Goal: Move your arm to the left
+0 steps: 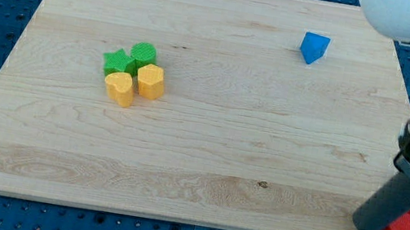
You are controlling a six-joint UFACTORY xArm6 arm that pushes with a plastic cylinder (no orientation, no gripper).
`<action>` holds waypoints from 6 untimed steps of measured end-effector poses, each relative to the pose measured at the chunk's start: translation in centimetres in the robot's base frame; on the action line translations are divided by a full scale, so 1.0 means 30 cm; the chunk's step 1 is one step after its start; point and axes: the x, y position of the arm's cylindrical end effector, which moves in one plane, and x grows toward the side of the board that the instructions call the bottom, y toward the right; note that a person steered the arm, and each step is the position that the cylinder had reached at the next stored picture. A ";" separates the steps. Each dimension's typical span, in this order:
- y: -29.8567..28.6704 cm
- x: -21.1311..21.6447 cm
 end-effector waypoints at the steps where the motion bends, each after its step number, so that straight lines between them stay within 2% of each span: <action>1: -0.003 0.032; 3: 0.012 0.032; 4: -0.047 0.032; 6: -0.341 0.030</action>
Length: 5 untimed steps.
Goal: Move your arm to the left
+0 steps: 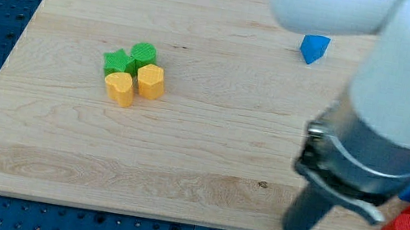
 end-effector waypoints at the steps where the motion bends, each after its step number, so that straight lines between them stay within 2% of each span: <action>1: -0.062 -0.054; 3: -0.012 -0.185; 5: -0.012 -0.217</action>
